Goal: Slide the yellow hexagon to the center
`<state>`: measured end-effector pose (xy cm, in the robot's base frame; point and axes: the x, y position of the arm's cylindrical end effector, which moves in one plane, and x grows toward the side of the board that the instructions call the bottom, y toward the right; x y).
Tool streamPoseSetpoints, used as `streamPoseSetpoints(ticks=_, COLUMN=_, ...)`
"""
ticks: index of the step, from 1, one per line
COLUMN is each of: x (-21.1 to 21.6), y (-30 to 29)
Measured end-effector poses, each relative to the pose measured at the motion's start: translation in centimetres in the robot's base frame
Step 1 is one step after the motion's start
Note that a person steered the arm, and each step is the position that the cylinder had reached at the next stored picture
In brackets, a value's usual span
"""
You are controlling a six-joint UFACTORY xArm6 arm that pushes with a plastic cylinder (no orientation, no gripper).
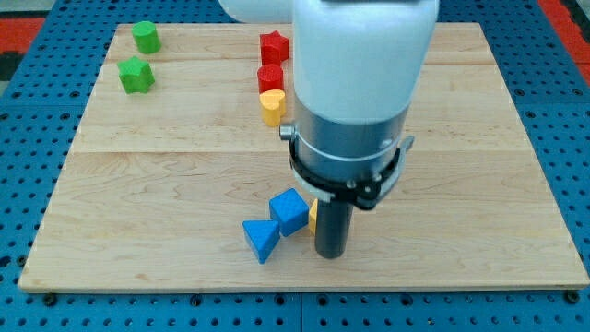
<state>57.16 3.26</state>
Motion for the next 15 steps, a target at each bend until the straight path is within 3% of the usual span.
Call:
streamPoseSetpoints(ticks=1, x=-1.7, y=3.6)
streamPoseSetpoints(ticks=3, x=-5.3, y=1.8)
streamPoseSetpoints(ticks=4, x=-2.8, y=5.5)
streamPoseSetpoints(ticks=5, x=-0.5, y=1.2)
streamPoseSetpoints(ticks=8, x=-8.8, y=-4.9)
streamPoseSetpoints(ticks=9, x=-10.6, y=-4.5)
streamPoseSetpoints(ticks=10, x=-11.0, y=1.4)
streamPoseSetpoints(ticks=12, x=-12.8, y=-3.7)
streamPoseSetpoints(ticks=14, x=-17.1, y=-1.1)
streamPoseSetpoints(ticks=15, x=-17.0, y=-2.2)
